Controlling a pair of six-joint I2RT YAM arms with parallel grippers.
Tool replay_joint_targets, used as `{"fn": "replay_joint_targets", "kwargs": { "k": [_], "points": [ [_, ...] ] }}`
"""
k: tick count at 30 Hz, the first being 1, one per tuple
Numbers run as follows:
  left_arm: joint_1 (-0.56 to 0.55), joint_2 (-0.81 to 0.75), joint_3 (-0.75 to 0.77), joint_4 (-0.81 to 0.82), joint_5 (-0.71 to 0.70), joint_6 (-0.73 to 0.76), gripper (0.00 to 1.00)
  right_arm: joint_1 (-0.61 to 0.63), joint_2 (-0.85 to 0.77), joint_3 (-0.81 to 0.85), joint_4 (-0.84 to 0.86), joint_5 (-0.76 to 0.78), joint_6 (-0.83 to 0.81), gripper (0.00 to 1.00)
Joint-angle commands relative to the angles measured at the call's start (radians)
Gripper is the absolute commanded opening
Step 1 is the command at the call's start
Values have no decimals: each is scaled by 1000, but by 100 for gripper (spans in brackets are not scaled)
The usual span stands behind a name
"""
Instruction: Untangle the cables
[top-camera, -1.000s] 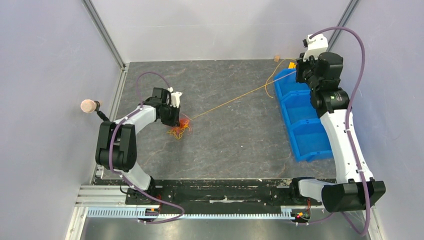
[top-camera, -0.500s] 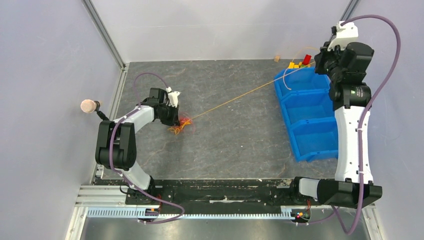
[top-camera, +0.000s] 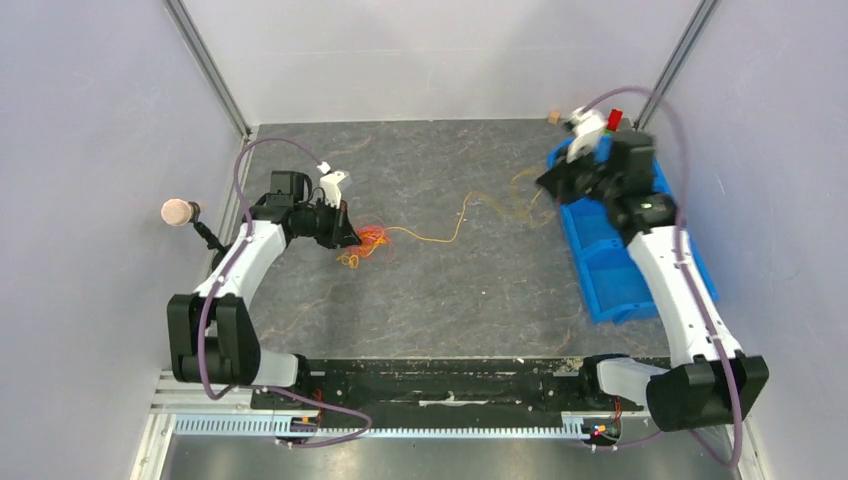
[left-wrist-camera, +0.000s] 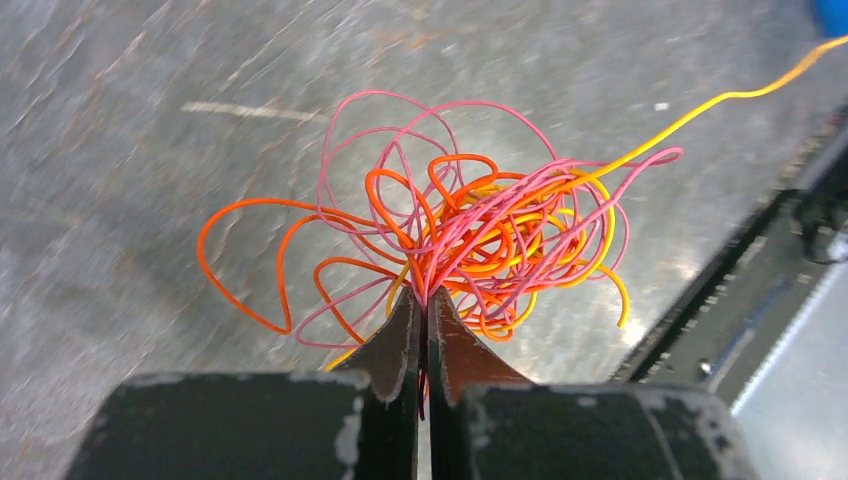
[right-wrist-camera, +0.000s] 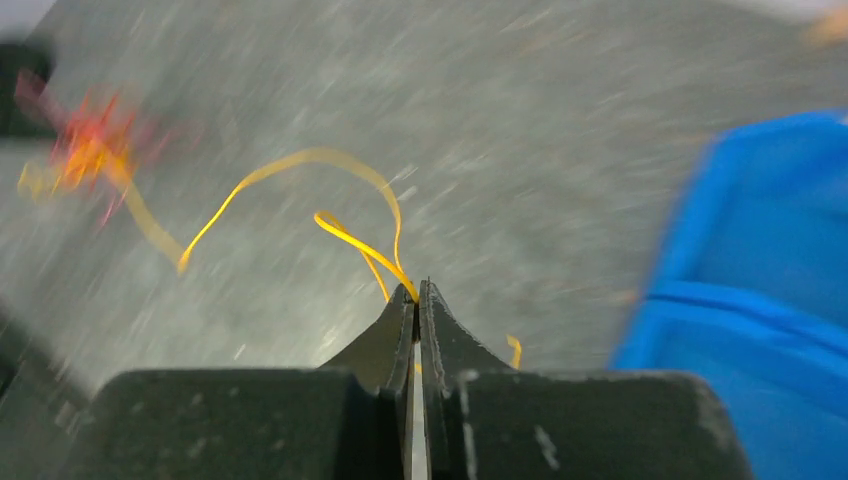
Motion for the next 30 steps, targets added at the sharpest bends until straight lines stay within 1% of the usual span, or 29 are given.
{"fn": "replay_joint_targets", "kwargs": {
  "k": [1,2,3,5,6,8,10,12,14,16,18,21,24,28,30],
  "points": [
    [1,-56,36,-54,254,-26,2,143,41,-123,-30,-154,-58,10],
    [0,-68,34,-54,284,-17,2,173,65,-131,-47,-157,-75,20],
    [1,-81,33,-49,298,-10,2,202,88,-134,-71,-154,-102,35],
    [-1,-118,18,-9,305,-18,2,236,120,-124,-106,-153,-135,61],
    [-2,-152,8,26,289,-40,2,243,131,-118,-110,-166,-135,68],
    [-10,-221,-33,125,234,-99,2,258,132,-110,-89,-199,-107,76],
    [-41,-290,-65,217,121,-155,2,283,117,-117,-29,-238,-48,75],
    [-100,-327,-70,218,24,-151,2,317,107,-133,44,-276,32,69],
    [-156,-369,-93,239,-33,-133,2,342,123,-135,95,-325,90,68],
    [-218,-418,-129,291,-117,-118,2,365,157,-112,109,-367,110,68],
    [-281,-448,-138,307,-193,-78,2,395,190,-79,110,-388,110,67],
    [-363,-475,-143,327,-290,-15,2,427,224,-28,103,-458,119,65],
    [-425,-485,-148,332,-349,64,2,452,219,-25,133,-459,131,56],
    [-479,-468,-142,338,-464,115,2,468,175,-77,253,-436,225,37],
    [-490,-459,-140,347,-506,97,2,467,151,-120,319,-414,300,35]
  ]
}}
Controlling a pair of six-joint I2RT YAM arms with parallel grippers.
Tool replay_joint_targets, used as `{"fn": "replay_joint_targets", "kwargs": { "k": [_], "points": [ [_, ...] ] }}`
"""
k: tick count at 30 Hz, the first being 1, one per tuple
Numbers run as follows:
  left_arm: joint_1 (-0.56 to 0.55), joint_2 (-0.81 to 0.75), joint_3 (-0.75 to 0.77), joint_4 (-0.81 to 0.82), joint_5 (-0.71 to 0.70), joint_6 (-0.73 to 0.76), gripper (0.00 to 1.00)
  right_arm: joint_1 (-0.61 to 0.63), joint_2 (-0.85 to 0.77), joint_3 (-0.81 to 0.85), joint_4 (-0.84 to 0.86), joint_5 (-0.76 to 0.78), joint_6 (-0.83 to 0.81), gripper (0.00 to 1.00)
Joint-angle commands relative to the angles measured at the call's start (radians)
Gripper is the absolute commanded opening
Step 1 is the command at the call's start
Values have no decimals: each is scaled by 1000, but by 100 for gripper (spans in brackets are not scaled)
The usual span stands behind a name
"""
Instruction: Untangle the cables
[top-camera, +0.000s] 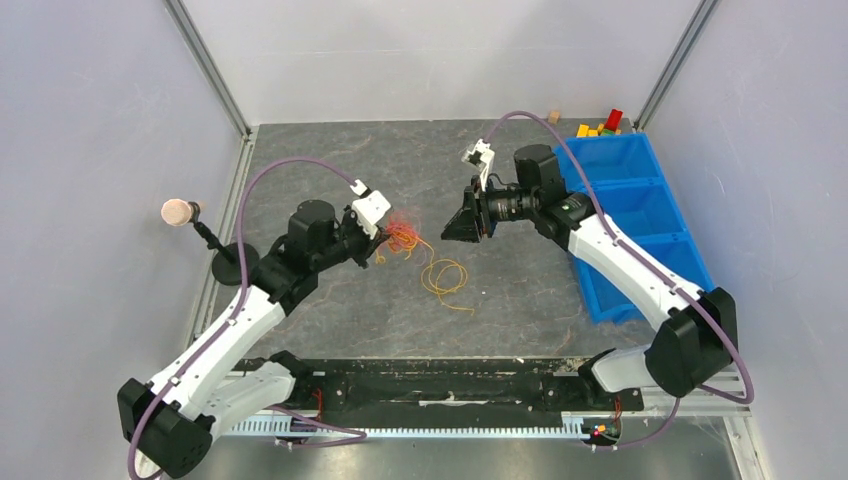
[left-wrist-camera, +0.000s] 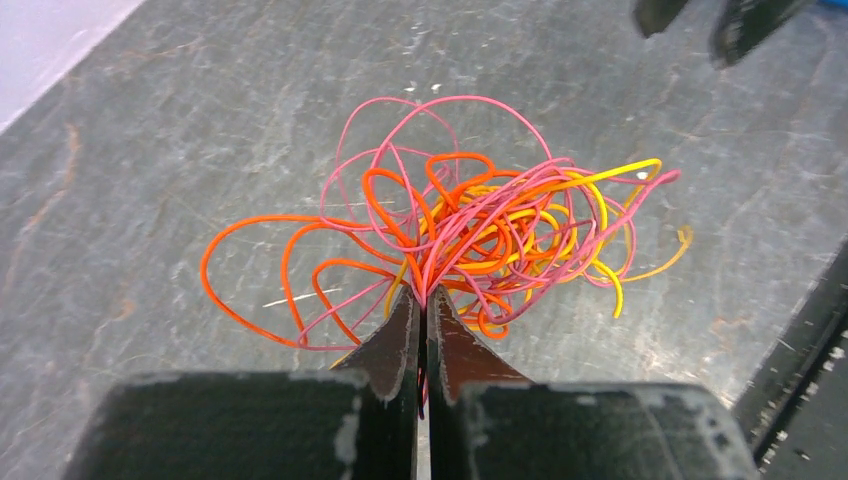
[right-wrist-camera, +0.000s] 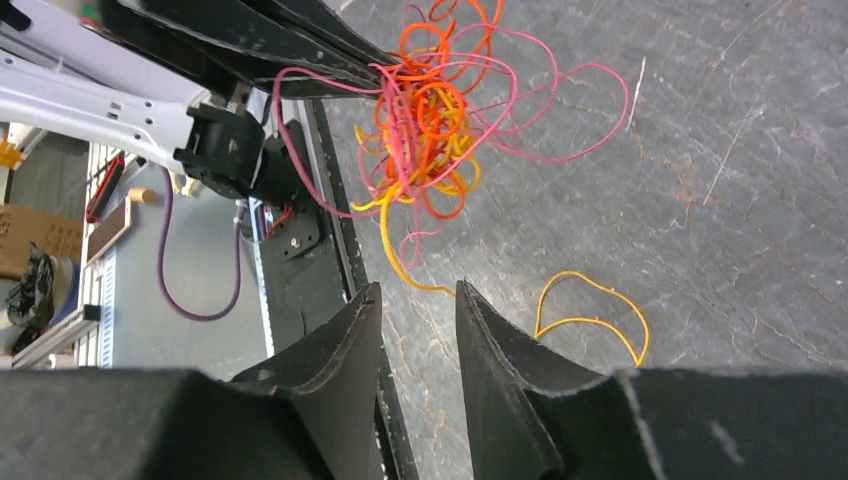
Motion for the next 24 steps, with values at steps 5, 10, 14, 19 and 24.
{"fn": "replay_joint_targets", "kwargs": {
  "k": [5,10,14,19,24],
  "points": [
    [-23,76,67,14,-252,-100,2,4,-158,-197,391,133,322,36],
    [-32,110,91,-1,-273,-212,2,33,-110,-196,447,192,426,36],
    [-35,132,115,-11,-269,-281,2,78,-65,-173,443,256,411,33],
    [-41,160,141,-26,-250,-337,2,132,-1,-114,382,342,348,33],
    [-44,164,152,-21,-225,-367,2,136,51,-69,370,381,349,31]
  ]
}}
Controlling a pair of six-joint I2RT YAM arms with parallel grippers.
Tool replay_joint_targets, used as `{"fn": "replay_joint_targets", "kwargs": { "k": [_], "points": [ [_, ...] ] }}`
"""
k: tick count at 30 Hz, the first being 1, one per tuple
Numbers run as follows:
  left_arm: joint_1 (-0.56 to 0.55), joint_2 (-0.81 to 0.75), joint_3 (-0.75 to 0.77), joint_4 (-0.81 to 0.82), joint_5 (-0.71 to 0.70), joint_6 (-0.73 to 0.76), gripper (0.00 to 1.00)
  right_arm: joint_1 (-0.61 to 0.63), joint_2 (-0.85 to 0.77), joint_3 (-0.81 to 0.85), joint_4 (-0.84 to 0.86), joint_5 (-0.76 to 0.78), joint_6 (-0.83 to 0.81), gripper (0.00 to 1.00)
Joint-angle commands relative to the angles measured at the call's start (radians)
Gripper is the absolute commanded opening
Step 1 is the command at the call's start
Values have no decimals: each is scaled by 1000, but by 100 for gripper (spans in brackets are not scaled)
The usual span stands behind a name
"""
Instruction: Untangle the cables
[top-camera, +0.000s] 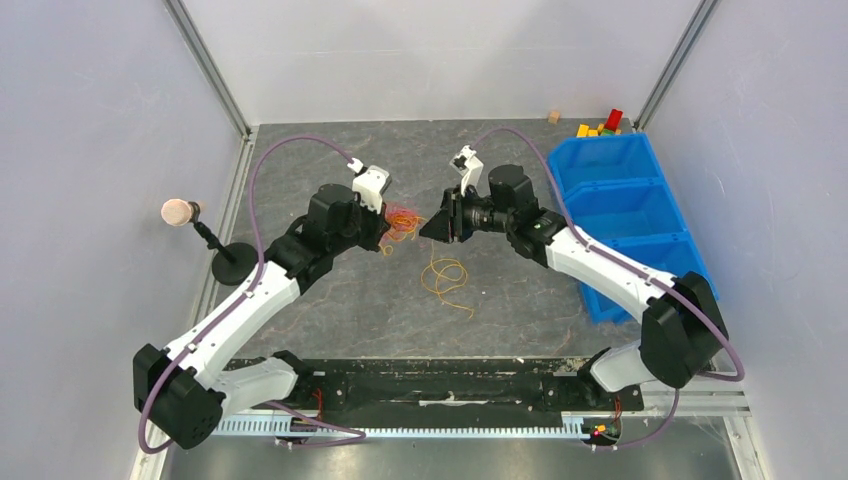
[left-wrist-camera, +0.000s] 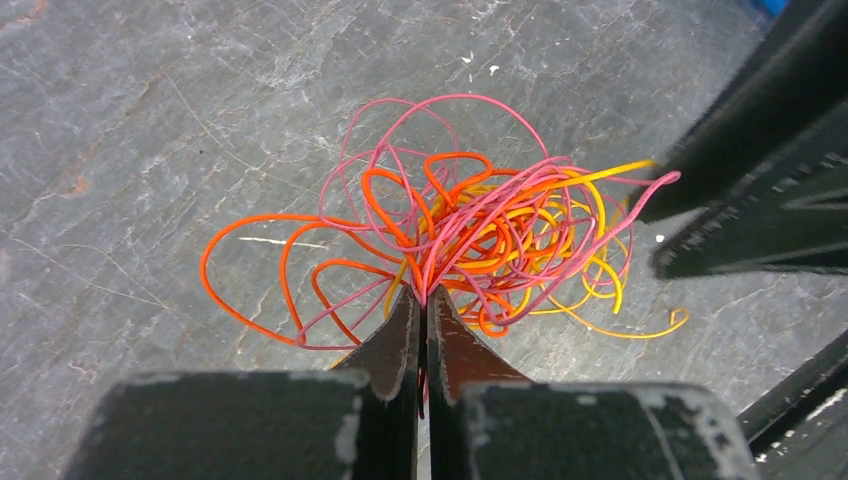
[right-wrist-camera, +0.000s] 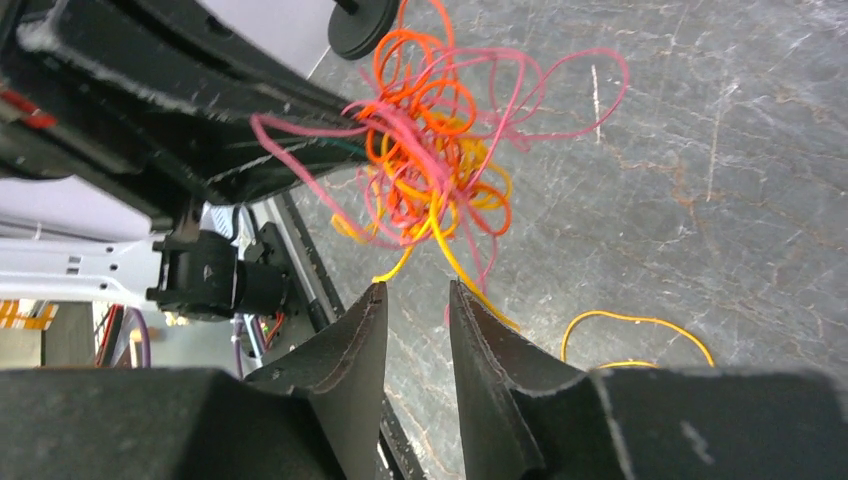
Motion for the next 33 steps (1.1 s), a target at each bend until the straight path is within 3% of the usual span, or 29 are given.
{"fn": "replay_joint_targets", "kwargs": {
  "k": [1,5,17,19,21,22,23,33],
  "points": [
    [-7,0,49,18,27,-81,2,0,31,88,17,64,-11,30],
    [-11,1,49,24,32,-83,2,0,55,106,28,63,3,26],
    [-16,-26,26,44,99,-89,2,1,81,90,58,53,30,26],
    [-16,-28,26,43,104,-92,2,0,90,94,51,71,28,22],
    [-16,-32,26,42,102,-92,2,-2,93,98,37,85,18,9],
    [-16,-35,25,38,94,-91,2,-3,89,100,23,99,5,1],
    [-14,-39,25,31,77,-93,2,-7,81,102,0,120,-9,0],
    [117,-98,-21,-57,49,-93,2,-158,-38,56,-220,455,-217,0]
  ]
}}
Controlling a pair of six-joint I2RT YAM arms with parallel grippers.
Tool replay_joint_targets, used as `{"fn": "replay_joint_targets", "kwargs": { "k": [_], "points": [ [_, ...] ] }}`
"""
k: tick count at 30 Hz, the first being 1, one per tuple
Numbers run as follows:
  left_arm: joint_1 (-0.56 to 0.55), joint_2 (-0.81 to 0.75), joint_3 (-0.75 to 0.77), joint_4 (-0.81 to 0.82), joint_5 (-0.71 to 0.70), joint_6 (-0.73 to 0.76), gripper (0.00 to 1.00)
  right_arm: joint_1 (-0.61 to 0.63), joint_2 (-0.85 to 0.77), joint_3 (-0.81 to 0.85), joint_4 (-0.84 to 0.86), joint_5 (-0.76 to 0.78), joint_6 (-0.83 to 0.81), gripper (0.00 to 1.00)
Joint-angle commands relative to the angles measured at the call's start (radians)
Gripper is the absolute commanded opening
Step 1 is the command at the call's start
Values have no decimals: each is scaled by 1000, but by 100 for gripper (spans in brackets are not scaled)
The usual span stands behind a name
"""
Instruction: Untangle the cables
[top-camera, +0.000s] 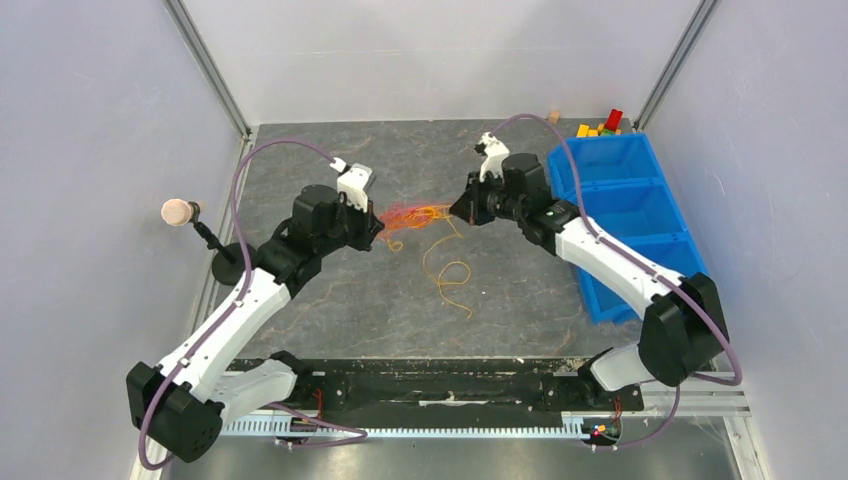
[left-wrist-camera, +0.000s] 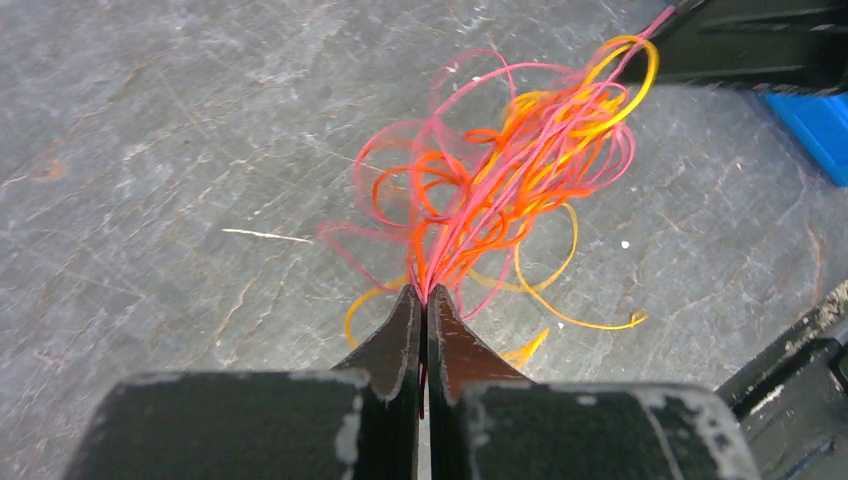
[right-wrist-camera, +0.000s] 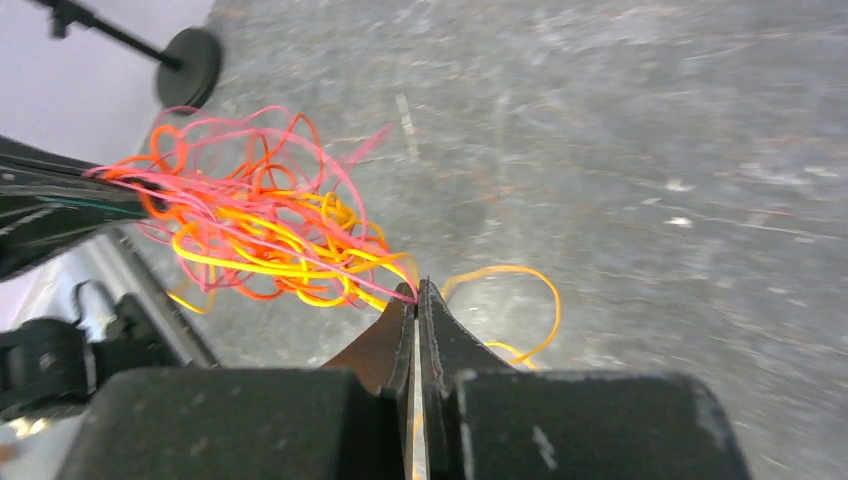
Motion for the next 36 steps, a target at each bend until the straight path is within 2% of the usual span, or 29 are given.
{"fn": "replay_joint_targets", "kwargs": {
  "k": [1,6,10,13,15,18,21,22,24,26,30,31,32,36],
  "points": [
    [76,-46,-9,-50,-30,-36,2,-90,-86,-15,-96,268,-139,0],
    [130,-43,-14,-87,-67,-16,2,-164,-118,-48,-122,324,-196,0],
    [241,-17,-33,-101,-74,3,2,-239,-151,-66,-153,316,-237,0],
    [327,29,-42,-115,-37,22,2,-300,-176,-75,-168,308,-271,0],
    [341,67,-39,-135,19,56,2,-326,-187,-78,-181,281,-283,0],
    [341,96,-43,-143,195,83,2,-322,-182,-107,-183,116,-292,0],
    [329,102,-50,-108,387,88,2,-302,-134,-119,-172,-183,-287,0],
    [329,103,-48,-91,452,80,2,-292,-131,-133,-137,-258,-264,10],
    [322,98,-49,-60,571,69,2,-251,-132,-135,-69,-326,-252,41],
    [300,96,-43,-42,639,69,2,-193,-115,-104,-36,-372,-250,64],
    [253,119,-26,-10,796,60,2,-61,-59,-37,2,-374,-269,81],
    [245,129,-22,2,847,48,2,-32,-43,-37,29,-370,-267,94],
    [233,139,-18,19,877,33,2,-8,-27,-38,52,-365,-265,98],
    [177,141,0,63,913,-2,2,68,48,-28,129,-389,-264,98]
  ]
}}
